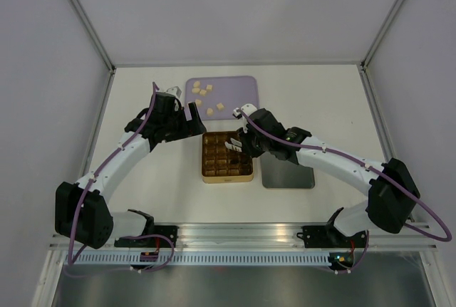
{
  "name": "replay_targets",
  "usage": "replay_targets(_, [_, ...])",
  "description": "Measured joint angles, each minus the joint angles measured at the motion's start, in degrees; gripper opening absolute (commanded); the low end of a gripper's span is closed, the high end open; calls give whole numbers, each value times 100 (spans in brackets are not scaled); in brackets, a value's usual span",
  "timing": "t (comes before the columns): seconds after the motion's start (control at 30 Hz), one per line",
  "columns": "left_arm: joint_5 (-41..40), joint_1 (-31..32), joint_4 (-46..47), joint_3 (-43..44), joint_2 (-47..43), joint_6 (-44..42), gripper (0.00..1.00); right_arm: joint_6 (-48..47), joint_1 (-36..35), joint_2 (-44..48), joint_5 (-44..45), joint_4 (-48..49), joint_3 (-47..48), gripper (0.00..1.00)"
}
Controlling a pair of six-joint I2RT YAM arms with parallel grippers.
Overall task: Pack the chocolate
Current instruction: Place the fake chocolate in the packing box.
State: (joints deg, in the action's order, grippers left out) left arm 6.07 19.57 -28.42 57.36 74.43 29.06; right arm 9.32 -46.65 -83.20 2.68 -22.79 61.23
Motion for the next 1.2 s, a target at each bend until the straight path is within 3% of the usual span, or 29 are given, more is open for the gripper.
replay_targets(0.73, [4,0,0,0,0,0,100,7,0,98,199,107,-17,29])
replay_targets(1.0, [2,0,0,0,0,0,100,46,111,264,544,162,721,27])
replay_targets(1.2, [4,0,0,0,0,0,100,50,826,-295,483,131,1412,28])
